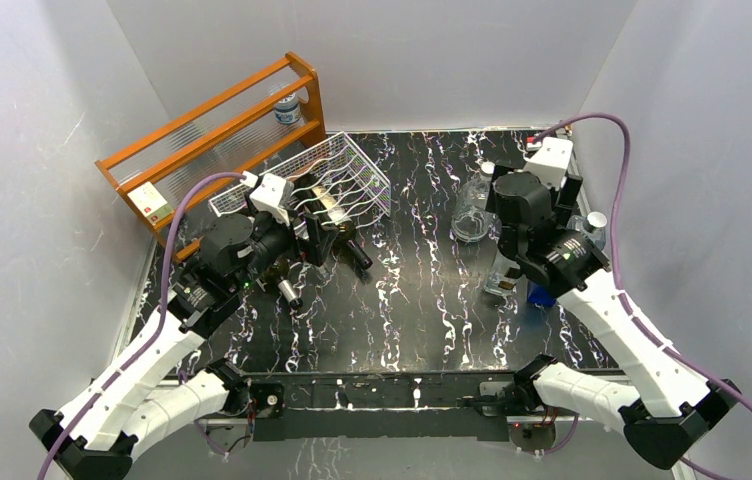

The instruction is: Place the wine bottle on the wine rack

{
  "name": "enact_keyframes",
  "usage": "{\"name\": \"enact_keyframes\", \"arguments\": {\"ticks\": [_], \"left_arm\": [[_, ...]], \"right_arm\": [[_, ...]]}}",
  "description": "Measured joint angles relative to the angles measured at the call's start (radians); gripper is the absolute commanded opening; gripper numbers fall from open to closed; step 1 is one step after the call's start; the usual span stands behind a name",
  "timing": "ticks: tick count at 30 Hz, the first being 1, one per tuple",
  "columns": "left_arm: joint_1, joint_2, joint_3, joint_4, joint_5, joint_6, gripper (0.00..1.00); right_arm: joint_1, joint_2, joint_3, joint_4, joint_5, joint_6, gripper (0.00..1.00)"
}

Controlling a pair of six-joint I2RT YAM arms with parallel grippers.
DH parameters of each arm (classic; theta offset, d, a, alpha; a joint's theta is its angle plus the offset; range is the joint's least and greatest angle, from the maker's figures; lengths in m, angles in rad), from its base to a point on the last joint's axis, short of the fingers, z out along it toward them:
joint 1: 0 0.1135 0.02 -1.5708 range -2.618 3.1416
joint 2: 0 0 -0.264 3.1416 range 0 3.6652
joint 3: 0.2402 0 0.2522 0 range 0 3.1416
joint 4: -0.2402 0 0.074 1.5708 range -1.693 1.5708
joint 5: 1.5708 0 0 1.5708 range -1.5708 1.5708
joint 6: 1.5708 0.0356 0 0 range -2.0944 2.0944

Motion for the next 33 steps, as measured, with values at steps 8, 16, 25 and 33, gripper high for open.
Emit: {"name": "enact_keyframes", "arguments": {"ticks": [8,16,25,33], "left_arm": [[0.0,0.013,0.0,-0.001,0.006,-0.005,0.98],[0.0,0.025,0.0,0.0,0.012,-0.008,0.98],[0.0,0.043,0.0,0.0,0.016,-0.008,0.98],[0.0,0.048,-0.01,0.019,0.053,0.008,0.98]], "right_arm": [[-0.127,0.008,-0.064,-0.07,-0.101,0.107,0.63],[-0.137,-0.016,-0.141,-0.092,-0.172,0.151,0.45],[-0.14,-0.043,-0.151,-0.08,-0.221,0.121,0.08],[-0.151,-0.036,-0.13,-0.051,-0.463,-0.034,0.0]]}}
